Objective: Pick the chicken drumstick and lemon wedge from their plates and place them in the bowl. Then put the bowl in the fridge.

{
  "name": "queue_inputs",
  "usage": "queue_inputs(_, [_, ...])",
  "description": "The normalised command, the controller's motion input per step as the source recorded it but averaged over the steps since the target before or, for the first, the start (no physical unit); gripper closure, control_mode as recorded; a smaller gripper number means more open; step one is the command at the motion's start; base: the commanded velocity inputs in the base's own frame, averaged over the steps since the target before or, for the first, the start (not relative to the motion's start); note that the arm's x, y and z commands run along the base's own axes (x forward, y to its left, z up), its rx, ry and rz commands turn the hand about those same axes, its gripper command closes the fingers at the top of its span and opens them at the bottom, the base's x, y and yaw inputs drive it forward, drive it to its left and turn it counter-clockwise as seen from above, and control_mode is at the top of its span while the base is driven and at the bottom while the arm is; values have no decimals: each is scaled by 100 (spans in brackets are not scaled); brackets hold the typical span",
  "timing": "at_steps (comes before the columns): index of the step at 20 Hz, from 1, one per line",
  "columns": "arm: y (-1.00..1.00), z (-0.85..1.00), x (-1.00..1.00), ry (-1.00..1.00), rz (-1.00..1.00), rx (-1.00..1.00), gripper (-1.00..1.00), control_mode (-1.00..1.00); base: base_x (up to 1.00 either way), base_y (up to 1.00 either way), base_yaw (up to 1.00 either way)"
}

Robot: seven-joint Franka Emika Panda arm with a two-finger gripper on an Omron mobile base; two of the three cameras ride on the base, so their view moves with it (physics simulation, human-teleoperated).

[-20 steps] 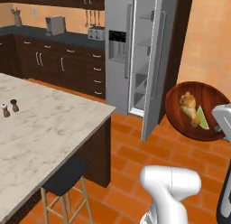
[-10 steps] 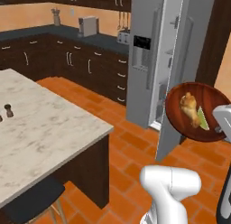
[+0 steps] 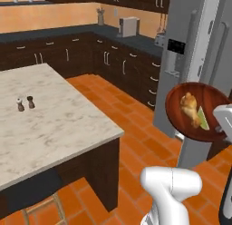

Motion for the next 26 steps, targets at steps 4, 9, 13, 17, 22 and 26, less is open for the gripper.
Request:
queue_inputs(4, [0,0,0,0,0,0,100,100,75,-90,21])
queue_inputs(9, [0,0,0,0,0,0,100,100,94,-33,15])
queue_inputs(13, [0,0,0,0,0,0,100,100,100,0,7])
queue_inputs(17, [0,0,0,0,0,0,100,100,97,18,0])
queue_inputs(22, [0,0,0,0,0,0,100,100,67,-54,10])
queue_inputs(26, [0,0,0,0,0,0,100,100,59,-45,11])
